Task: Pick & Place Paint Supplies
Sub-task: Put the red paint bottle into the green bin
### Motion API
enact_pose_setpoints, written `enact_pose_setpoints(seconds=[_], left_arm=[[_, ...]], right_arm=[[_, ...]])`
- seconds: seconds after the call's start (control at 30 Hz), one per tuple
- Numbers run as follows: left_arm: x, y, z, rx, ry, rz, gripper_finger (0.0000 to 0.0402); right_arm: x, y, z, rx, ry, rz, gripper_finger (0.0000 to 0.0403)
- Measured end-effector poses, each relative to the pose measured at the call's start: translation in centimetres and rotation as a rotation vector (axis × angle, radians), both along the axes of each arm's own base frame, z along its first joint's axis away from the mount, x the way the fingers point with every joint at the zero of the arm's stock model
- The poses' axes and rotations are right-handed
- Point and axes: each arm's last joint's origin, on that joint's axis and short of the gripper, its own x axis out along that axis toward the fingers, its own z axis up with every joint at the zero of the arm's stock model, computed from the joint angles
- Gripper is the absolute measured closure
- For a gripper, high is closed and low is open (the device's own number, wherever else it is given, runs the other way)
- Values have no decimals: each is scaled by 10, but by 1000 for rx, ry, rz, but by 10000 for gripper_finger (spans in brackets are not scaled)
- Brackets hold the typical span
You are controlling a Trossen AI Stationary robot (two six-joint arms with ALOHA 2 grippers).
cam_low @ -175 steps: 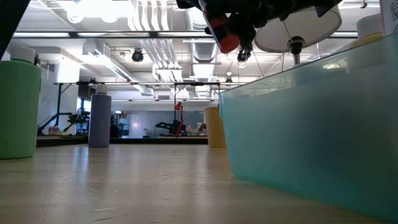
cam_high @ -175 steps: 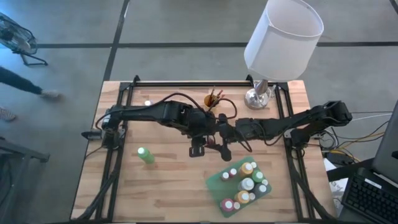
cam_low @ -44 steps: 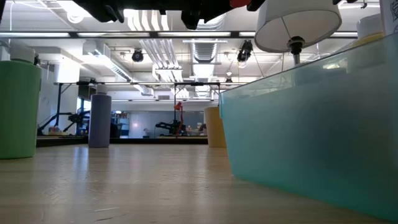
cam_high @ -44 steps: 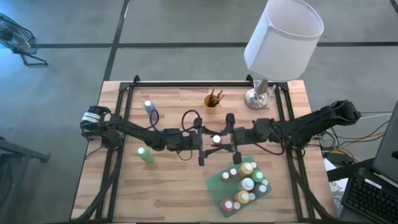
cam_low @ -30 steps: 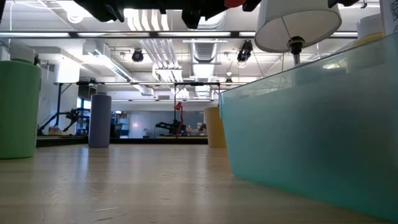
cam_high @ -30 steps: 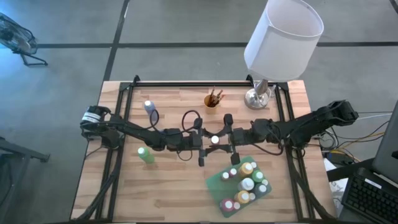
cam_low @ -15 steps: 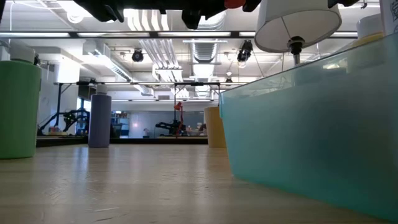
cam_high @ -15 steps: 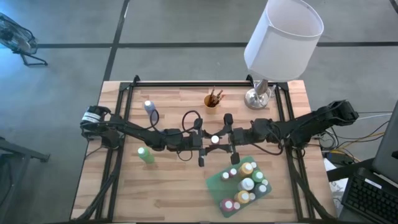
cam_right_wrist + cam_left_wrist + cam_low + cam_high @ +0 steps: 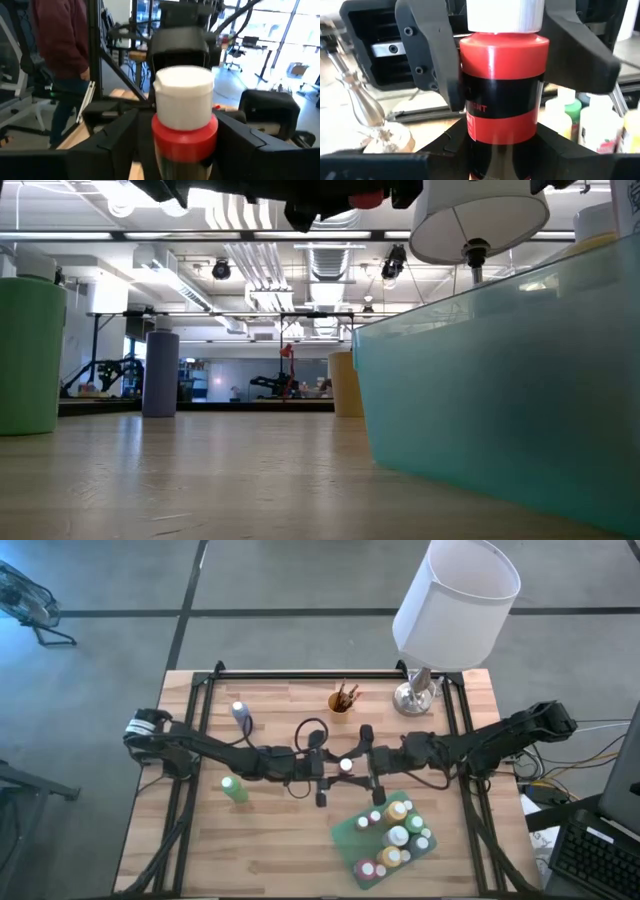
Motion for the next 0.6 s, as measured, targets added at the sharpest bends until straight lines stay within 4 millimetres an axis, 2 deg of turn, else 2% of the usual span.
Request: enact_pose_setpoints(seconds=[0.3, 0.47, 0.6], left_arm=[[-31, 6, 11, -110, 248, 14, 259], [-53, 9, 9, -260, 429, 38, 259], [-61, 8, 12, -400, 565, 1, 259]], right_arm=[[-6, -2, -5, 17, 106, -11, 126], [-9, -2, -7, 39, 157, -13, 106], [-10, -3, -14, 68, 234, -27, 99]])
